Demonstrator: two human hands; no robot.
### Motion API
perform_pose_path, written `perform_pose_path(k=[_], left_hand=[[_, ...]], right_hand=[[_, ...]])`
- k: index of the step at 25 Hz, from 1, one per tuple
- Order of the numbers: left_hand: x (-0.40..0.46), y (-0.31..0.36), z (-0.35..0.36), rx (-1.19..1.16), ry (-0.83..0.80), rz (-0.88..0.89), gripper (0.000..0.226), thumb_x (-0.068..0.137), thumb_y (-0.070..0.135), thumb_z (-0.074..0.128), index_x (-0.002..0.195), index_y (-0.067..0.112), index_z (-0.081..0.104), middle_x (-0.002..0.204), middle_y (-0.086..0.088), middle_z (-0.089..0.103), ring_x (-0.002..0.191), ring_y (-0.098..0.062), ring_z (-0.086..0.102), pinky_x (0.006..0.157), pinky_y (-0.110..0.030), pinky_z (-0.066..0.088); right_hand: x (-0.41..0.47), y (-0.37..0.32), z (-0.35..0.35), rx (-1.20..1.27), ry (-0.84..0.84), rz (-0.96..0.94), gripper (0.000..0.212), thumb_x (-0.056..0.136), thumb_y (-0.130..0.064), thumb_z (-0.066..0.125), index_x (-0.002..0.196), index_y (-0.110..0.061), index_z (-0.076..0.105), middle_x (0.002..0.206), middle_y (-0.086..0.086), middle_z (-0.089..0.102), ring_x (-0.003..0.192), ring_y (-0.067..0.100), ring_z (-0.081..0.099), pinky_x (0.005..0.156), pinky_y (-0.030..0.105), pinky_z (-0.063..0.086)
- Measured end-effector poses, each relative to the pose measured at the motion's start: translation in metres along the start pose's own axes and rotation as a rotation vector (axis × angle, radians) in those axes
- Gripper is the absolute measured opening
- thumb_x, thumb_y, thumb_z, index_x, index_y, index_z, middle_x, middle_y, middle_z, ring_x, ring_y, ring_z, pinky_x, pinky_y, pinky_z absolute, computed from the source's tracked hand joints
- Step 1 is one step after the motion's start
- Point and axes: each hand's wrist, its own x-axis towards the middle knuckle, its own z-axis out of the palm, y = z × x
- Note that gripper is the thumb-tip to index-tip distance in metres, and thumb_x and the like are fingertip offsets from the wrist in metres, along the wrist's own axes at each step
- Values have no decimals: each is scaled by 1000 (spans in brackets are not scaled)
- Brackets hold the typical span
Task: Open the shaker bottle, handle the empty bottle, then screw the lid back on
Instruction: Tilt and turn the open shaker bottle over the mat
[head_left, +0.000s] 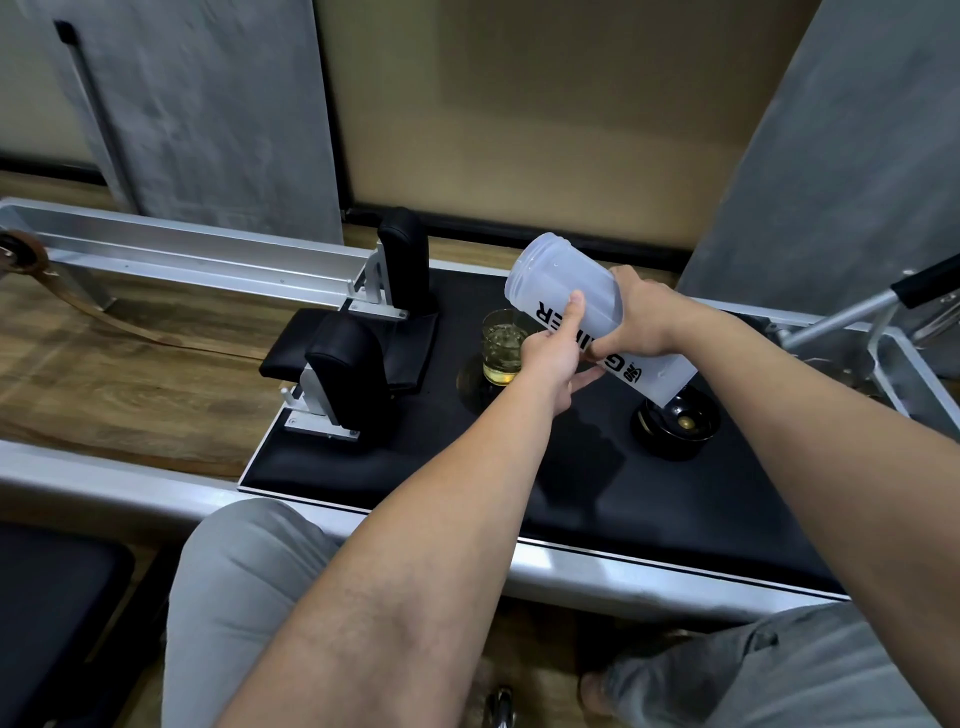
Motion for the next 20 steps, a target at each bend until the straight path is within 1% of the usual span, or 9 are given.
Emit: perform_pose_path(k=[3, 5, 9, 12, 17, 20], left_hand=[[0, 1, 1, -1, -2, 3, 60, 91, 58, 70, 128, 10, 64, 124, -9, 76, 110, -28, 75, 90, -48, 65], [1, 1, 1, -3, -3, 3, 60, 91, 57, 70, 127, 10, 64, 123, -9, 76, 110, -28, 75, 91, -49, 64], [0, 2, 1, 1, -6, 7, 55, 91, 57, 70, 121, 12, 65, 122, -8, 76, 108, -27, 75, 88, -46, 65], [0, 3, 1, 3, -14, 9, 54, 91, 57, 70, 120, 12, 66, 121, -8, 77, 107, -26, 75, 89, -47, 65], [0, 4, 1, -7, -10, 5, 57, 91, 57, 70, 123, 10, 65, 122, -9, 76, 109, -27, 75, 89, -47, 65], [0, 4, 1, -2, -12, 9, 53, 91, 58, 70, 118, 12, 67, 119, -8, 77, 106, -26, 75, 86, -45, 66]], right_hand=[[-1, -1, -2, -5, 0, 1, 98, 64, -44, 89, 141, -17, 34, 115, 11, 59, 101, 34, 60, 86, 47, 54], [-2, -2, -3, 1, -2, 1, 98, 65, -43, 89, 141, -17, 34, 116, 11, 59, 101, 35, 61, 88, 48, 55], [-5, -4, -4, 3, -3, 4, 97, 66, -43, 90, 142, -16, 34, 115, 11, 59, 100, 34, 61, 84, 44, 54], [-6, -5, -6, 9, 0, 1, 97, 67, -41, 90, 143, -16, 34, 116, 11, 59, 101, 33, 61, 81, 43, 53], [-8, -7, -9, 7, 2, 3, 97, 68, -40, 89, 143, -15, 33, 117, 12, 59, 101, 34, 61, 84, 45, 54], [-9, -8, -9, 7, -1, 2, 98, 69, -40, 89, 144, -15, 32, 117, 11, 59, 101, 34, 61, 84, 44, 54]])
